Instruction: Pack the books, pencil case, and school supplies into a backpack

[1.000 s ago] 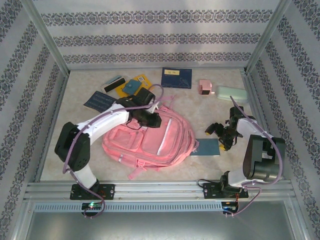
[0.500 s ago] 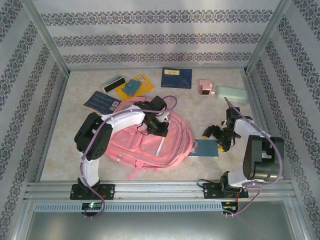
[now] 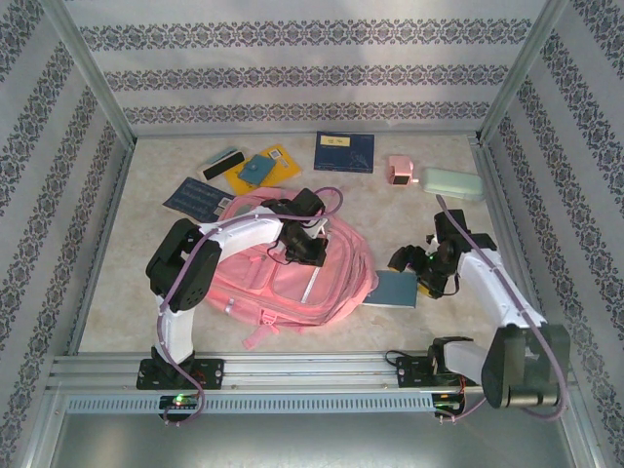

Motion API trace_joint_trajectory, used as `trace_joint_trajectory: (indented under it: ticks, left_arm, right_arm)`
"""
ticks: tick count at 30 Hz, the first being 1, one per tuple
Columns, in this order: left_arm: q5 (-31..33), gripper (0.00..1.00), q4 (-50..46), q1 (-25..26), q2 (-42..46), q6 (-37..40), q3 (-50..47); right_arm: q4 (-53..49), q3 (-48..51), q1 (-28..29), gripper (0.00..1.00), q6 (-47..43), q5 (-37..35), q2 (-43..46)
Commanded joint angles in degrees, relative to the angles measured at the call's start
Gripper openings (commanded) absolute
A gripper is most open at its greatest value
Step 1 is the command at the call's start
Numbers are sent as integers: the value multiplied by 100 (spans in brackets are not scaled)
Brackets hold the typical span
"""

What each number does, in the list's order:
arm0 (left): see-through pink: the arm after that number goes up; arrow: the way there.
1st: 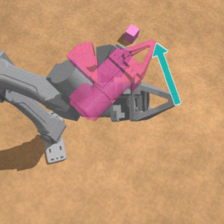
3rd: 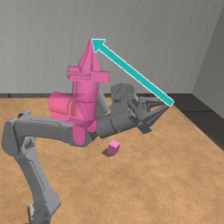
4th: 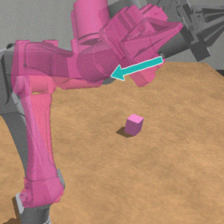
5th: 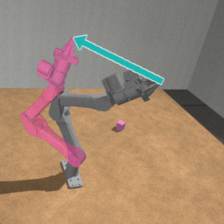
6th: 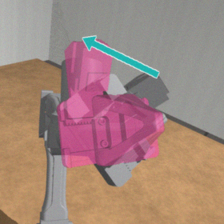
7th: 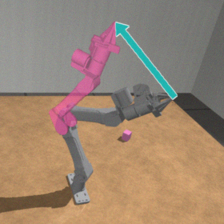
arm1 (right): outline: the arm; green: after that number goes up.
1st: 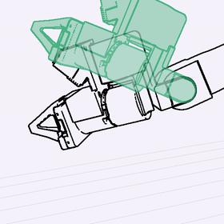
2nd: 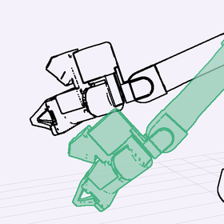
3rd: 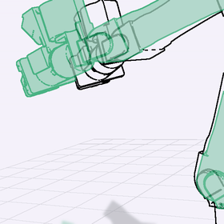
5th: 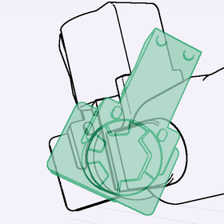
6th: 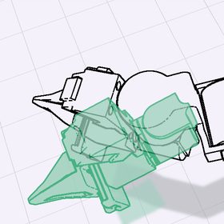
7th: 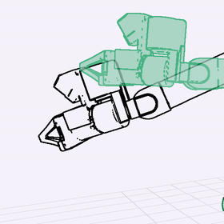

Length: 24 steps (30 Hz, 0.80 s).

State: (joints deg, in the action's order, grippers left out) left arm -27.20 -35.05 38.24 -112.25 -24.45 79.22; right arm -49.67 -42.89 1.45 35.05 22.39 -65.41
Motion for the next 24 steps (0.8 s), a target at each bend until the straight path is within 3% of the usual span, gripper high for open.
trace_joint_trajectory:
  ticks: [1,9,17,20,24]
  left_arm:
    - [232,4,149,-40,-74,-59,-246]
    - [249,5,200,-148,67,-56,-396]
    - [281,5,199,-227,212,-52,-427]
    - [264,5,218,-287,312,-95,-465]
    - [236,4,261,-335,457,-135,-521]
  right_arm:
    - [-161,-83,226,84,501,786,353]
    - [336,-33,588,83,1190,1416,954]
    - [-105,0,628,75,654,751,369]
    - [-50,86,611,66,558,497,173]
    - [282,205,552,36,633,297,93]
